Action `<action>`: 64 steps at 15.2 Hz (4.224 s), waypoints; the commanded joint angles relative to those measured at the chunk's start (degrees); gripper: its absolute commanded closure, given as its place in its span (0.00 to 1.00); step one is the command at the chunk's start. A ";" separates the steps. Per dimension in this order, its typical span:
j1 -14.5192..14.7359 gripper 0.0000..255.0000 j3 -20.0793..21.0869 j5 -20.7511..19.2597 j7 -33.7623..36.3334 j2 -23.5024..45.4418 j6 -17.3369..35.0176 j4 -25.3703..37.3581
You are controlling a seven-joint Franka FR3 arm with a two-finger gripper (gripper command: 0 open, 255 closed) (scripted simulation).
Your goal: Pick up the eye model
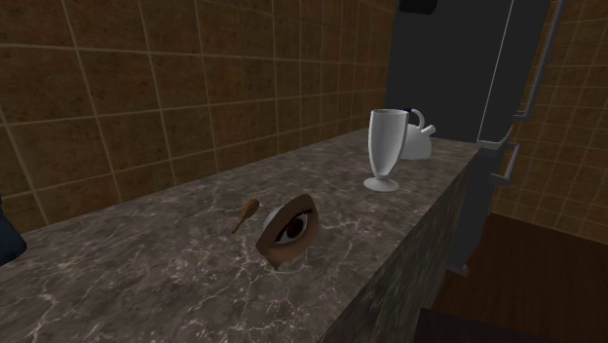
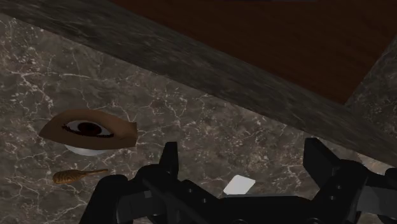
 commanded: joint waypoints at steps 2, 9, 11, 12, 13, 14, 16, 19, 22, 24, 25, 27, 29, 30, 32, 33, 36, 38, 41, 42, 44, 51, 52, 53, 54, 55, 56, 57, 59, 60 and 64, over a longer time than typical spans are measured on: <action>0.20 0.00 -1.36 -0.89 -2.79 0.36 0.95 -0.92; 1.89 0.00 -11.30 -6.98 -22.13 6.42 8.58 -4.36; 2.53 0.00 -14.16 -8.36 -27.66 9.26 11.01 -4.37; 2.94 0.00 -15.61 -8.96 -30.42 10.84 12.26 -4.21; 3.37 0.00 -17.04 -9.46 -33.19 12.54 13.51 -3.96; 3.86 0.00 -18.48 -9.88 -35.98 14.33 14.78 -3.59; 5.01 0.00 -21.36 -10.38 -41.59 18.21 17.30 -2.56; 7.04 0.00 -25.59 -10.07 -50.31 24.72 21.00 -0.31; 9.26 0.00 -29.54 -8.12 -59.59 32.06 24.44 2.75; 10.58 0.00 -31.80 -5.73 -66.20 37.42 26.46 5.21; 11.09 0.00 -32.71 -4.20 -69.64 40.23 27.36 6.56; 11.75 0.00 -34.07 -0.60 -76.67 46.06 28.86 9.53; 11.40 0.00 -34.30 3.37 -83.65 51.97 29.93 12.83; 10.89 0.00 -34.03 5.29 -86.98 54.88 30.30 14.61; 9.92 0.00 -33.27 7.20 -90.42 57.97 30.63 16.65; 9.73 0.00 -33.07 7.67 -90.75 58.49 31.28 16.39; 9.26 0.00 -32.52 9.17 -91.80 60.12 33.21 15.70; 8.93 0.00 -32.11 10.23 -92.55 61.25 34.47 15.31; 8.64 0.00 -31.76 11.09 -93.15 62.16 35.44 15.04; 8.62 1.00 -31.75 11.13 -93.20 62.19 35.54 14.96; 8.63 1.00 -31.75 11.11 -93.17 62.18 35.52 14.98; 8.64 1.00 -31.76 11.09 -93.15 62.17 35.44 15.04; 8.83 1.00 -31.99 10.55 -92.77 61.58 34.82 15.21; 9.01 1.00 -32.21 10.01 -92.39 61.01 34.20 15.39; 9.18 1.00 -32.42 9.48 -92.02 60.44 33.57 15.58; 9.34 1.00 -32.62 8.96 -91.65 59.89 32.94 15.79; 9.49 1.00 -32.80 8.45 -91.30 59.34 32.30 16.01; 9.64 1.00 -32.96 7.95 -90.94 58.79 31.66 16.25; 9.91 1.00 -33.26 6.98 -90.26 57.74 30.35 16.76; 10.03 1.00 -33.39 6.52 -89.93 57.23 29.69 17.04; 10.45 1.00 -33.81 4.79 -88.70 55.29 27.00 18.27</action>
